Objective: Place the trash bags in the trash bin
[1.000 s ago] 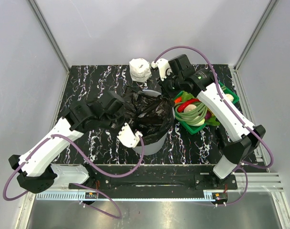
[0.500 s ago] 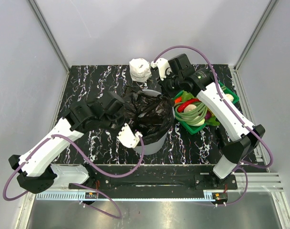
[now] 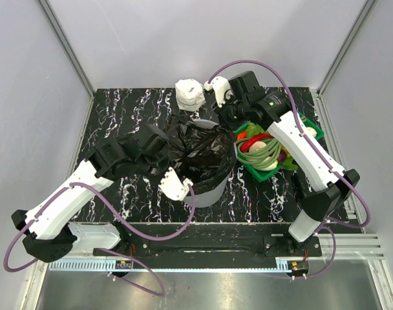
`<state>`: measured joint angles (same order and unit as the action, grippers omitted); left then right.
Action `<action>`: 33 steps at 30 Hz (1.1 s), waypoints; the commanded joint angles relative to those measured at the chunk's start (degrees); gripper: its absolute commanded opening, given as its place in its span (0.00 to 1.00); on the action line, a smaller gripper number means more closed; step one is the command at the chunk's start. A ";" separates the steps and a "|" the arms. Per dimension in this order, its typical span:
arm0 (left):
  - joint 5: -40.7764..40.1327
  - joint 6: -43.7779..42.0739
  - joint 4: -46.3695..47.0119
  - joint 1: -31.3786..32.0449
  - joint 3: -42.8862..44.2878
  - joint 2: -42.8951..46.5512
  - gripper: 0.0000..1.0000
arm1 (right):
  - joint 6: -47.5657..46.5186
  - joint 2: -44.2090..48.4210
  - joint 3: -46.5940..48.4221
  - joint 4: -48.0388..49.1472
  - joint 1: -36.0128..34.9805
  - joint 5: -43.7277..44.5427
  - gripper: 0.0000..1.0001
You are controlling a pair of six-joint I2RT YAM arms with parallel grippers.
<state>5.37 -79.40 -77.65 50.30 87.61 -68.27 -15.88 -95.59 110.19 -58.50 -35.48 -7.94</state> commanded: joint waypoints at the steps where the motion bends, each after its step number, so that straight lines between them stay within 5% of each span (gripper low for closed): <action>1: -0.27 0.29 -2.86 -0.03 -0.16 1.30 0.11 | -2.40 0.41 2.05 1.81 -0.20 1.62 0.15; 12: -0.27 0.38 -2.86 -0.03 -0.34 1.21 0.11 | -3.72 0.32 1.78 2.78 -0.29 2.41 0.00; 33: -0.80 1.88 -2.60 -0.03 1.51 3.14 0.13 | -2.14 0.93 0.03 7.79 -0.29 14.45 0.00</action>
<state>5.30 -78.78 -76.60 50.30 87.64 -66.74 -18.20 -95.61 110.93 -53.78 -35.48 2.02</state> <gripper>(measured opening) 0.119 0.008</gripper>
